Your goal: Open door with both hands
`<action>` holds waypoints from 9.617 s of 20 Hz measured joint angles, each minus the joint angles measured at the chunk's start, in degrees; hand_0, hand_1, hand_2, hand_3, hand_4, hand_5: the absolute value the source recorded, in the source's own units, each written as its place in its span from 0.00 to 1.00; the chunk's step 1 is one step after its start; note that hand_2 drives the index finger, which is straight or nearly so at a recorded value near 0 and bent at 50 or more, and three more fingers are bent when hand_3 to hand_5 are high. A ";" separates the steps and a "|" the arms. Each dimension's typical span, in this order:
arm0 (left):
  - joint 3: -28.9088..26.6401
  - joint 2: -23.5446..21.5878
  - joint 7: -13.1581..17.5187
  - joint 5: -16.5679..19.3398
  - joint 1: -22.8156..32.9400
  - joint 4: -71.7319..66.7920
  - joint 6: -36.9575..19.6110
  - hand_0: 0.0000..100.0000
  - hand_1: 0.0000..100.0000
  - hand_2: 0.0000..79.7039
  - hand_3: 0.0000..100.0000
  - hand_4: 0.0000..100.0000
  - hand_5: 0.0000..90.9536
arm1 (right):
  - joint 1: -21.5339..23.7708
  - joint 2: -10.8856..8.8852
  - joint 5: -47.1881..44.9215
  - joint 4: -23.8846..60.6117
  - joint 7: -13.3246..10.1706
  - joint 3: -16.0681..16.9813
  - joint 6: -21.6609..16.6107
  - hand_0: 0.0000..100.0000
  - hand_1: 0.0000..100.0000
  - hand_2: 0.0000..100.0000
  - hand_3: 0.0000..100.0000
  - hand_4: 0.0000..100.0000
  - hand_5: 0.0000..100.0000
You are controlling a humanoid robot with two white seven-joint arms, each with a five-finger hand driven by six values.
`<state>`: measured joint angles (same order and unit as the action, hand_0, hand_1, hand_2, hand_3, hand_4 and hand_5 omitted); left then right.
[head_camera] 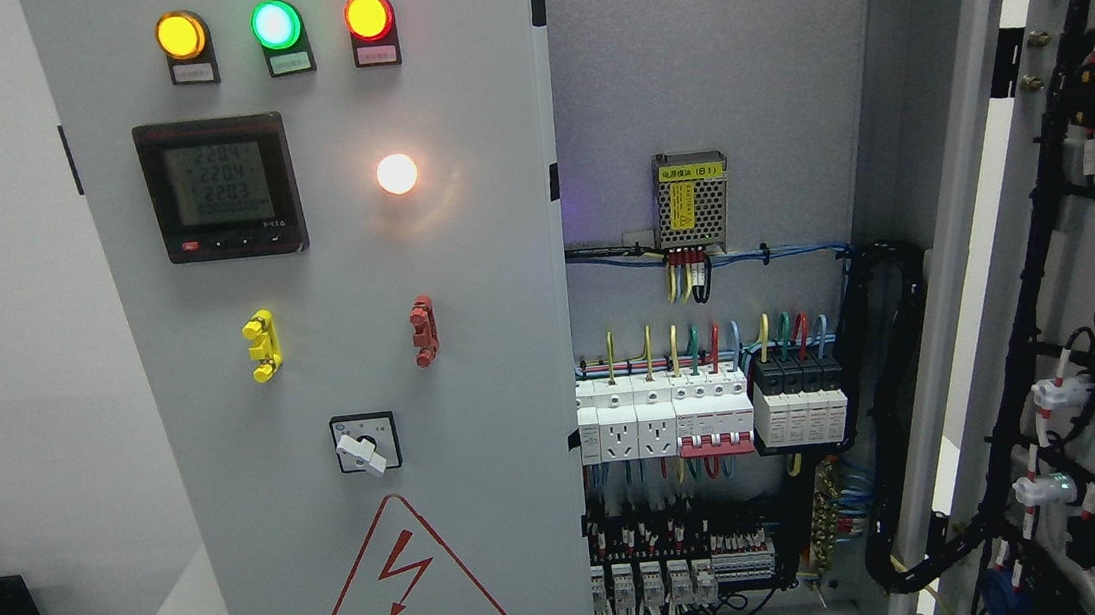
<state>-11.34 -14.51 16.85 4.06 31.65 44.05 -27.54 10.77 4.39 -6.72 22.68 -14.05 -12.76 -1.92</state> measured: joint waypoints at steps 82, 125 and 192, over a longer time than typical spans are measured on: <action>2.28 16.61 -5.34 9.66 -27.42 -41.04 23.92 0.12 0.39 0.00 0.00 0.00 0.00 | -26.70 -9.16 -9.34 76.16 15.64 -6.58 4.99 0.12 0.39 0.00 0.00 0.00 0.00; 2.29 16.61 -5.34 9.65 -27.43 -41.06 23.93 0.12 0.39 0.00 0.00 0.00 0.00 | -40.41 -8.60 -18.47 55.86 35.38 -5.10 6.61 0.12 0.39 0.00 0.00 0.00 0.00; 2.29 16.62 -5.33 9.66 -27.43 -41.07 23.95 0.12 0.39 0.00 0.00 0.00 0.00 | -39.90 -4.41 -29.79 70.21 52.09 -24.98 9.50 0.12 0.39 0.00 0.00 0.00 0.00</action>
<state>-9.05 2.11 11.51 13.71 4.22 2.98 -3.59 -29.12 -0.01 -36.51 92.89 38.04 -37.74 7.58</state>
